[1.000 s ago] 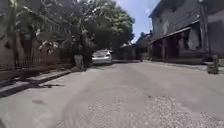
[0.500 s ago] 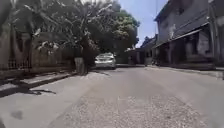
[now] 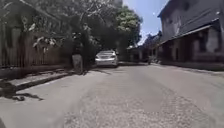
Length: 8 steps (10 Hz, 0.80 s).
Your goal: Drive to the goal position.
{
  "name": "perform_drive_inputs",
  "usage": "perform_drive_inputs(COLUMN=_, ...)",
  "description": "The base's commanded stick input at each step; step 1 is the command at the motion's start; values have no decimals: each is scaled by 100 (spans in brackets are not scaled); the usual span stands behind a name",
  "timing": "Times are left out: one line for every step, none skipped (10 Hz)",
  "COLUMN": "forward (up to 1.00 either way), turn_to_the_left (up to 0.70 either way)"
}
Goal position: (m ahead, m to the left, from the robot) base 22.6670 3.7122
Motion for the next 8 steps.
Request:
perform_drive_inputs(forward=100, turn_to_the_left=-39)
perform_drive_inputs(forward=100, turn_to_the_left=-39)
perform_drive_inputs(forward=100, turn_to_the_left=-39)
perform_drive_inputs(forward=100, turn_to_the_left=-39)
perform_drive_inputs(forward=100, turn_to_the_left=-39)
perform_drive_inputs(forward=100, turn_to_the_left=-39)
perform_drive_inputs(forward=100, turn_to_the_left=-39)
perform_drive_inputs(forward=100, turn_to_the_left=-39)
